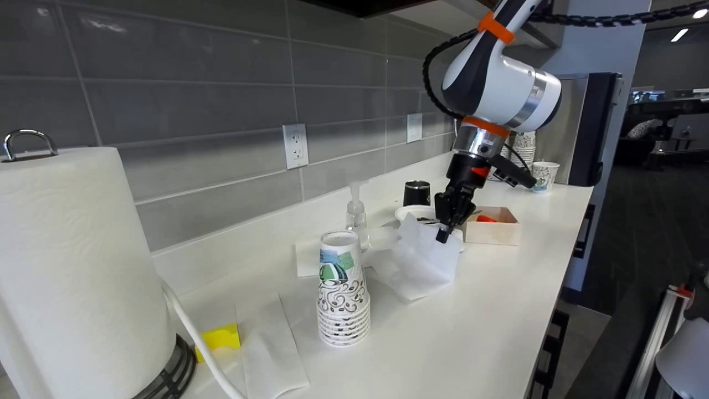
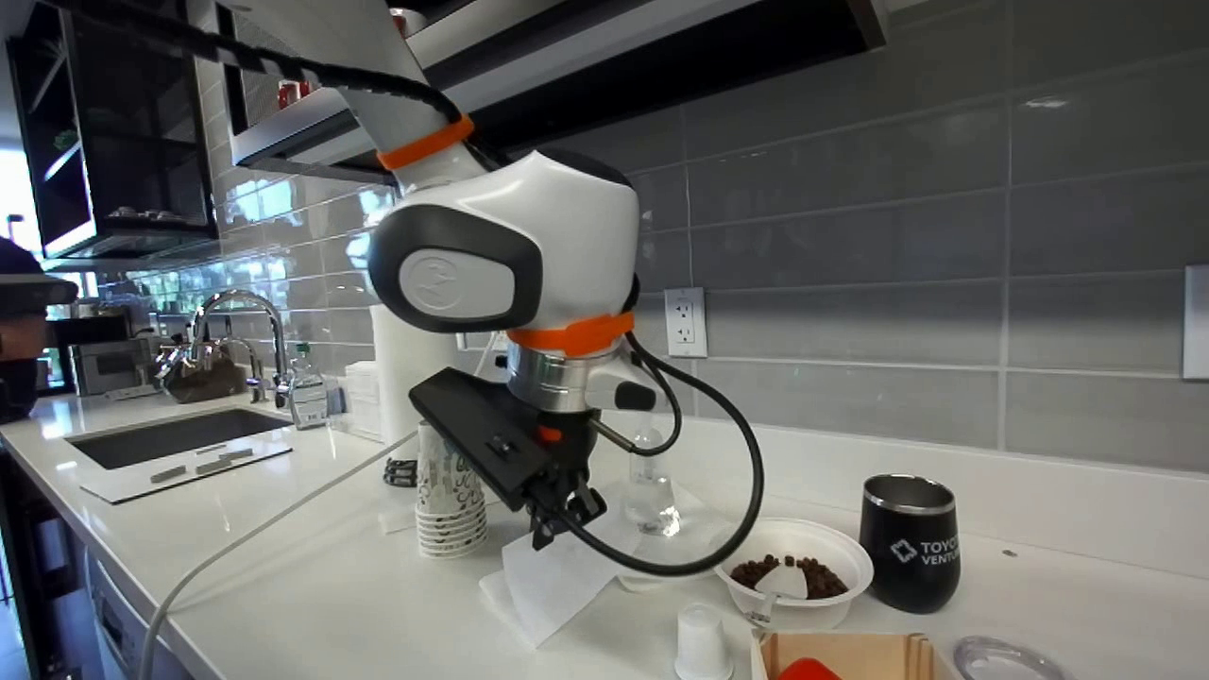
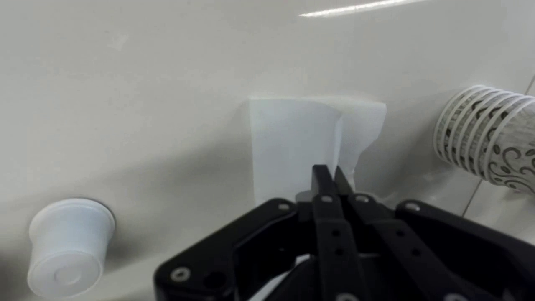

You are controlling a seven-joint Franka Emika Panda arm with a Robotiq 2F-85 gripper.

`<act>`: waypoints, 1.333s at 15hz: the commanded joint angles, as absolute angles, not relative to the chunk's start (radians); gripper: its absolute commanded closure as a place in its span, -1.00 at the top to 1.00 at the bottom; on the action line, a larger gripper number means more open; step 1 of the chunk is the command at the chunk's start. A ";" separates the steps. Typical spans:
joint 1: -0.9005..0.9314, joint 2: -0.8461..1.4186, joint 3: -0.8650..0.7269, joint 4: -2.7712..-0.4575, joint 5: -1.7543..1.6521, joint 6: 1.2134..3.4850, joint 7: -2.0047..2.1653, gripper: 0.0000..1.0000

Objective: Unfold the napkin

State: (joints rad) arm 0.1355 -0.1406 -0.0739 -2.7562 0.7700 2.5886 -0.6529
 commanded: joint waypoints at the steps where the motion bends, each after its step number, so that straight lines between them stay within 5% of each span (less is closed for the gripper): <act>1: 0.091 -0.109 -0.091 -2.756 0.800 2.567 -0.713 -1.00; 20: -0.021 -0.110 -0.101 -2.748 0.743 2.586 -0.681 -1.00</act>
